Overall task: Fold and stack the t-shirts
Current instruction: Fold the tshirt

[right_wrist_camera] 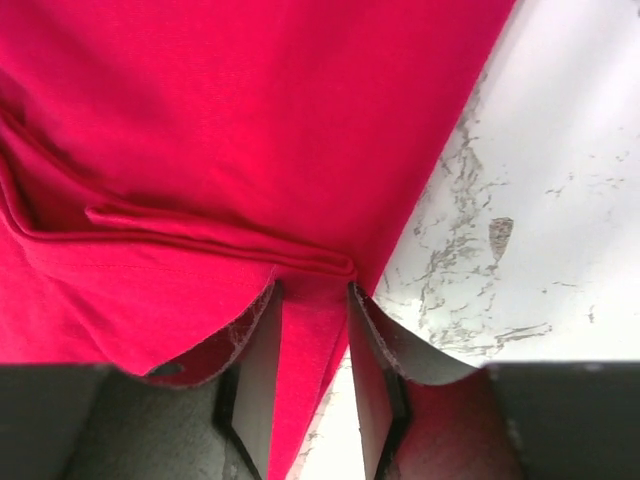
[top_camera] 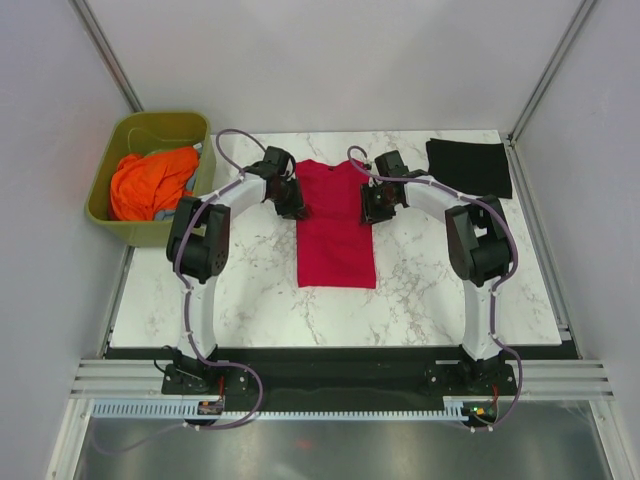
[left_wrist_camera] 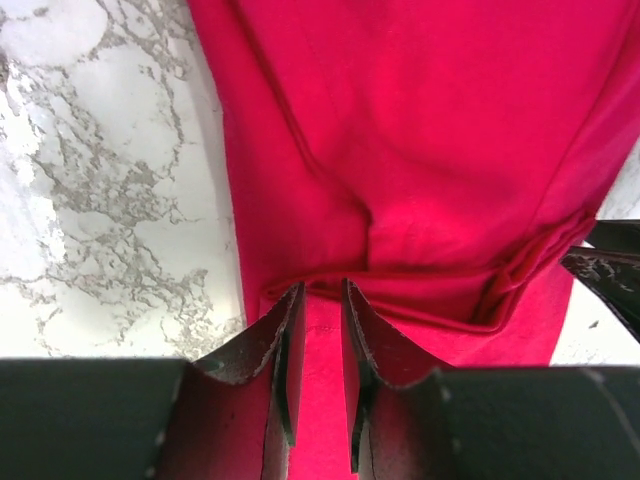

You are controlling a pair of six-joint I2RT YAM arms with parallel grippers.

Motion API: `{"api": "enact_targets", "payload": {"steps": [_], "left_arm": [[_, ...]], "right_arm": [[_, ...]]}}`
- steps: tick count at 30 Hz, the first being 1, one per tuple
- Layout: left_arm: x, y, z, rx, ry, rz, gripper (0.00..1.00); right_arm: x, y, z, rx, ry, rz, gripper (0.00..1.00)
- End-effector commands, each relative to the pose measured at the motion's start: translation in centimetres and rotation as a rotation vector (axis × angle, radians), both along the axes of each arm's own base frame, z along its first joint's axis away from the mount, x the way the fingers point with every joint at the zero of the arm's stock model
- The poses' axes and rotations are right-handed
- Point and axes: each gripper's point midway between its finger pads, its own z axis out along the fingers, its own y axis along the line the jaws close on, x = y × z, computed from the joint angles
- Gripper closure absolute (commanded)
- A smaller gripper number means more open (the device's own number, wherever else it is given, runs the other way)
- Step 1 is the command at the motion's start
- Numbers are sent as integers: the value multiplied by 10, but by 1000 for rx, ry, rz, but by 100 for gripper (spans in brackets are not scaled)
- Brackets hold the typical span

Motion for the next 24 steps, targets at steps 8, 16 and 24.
{"api": "enact_targets", "payload": {"steps": [8,16,24], "left_arm": [[11,14,-19,100,-37,2,71],[19,8,38,62,-126,-26,60],[-31,14,107,63,-116,3,46]], "right_arm": [[16,-20,-5,-104,-49,-54,100],[23,-13,30,-39,-89,-92,100],[-19,-4,70,126,14,-224,61]]}}
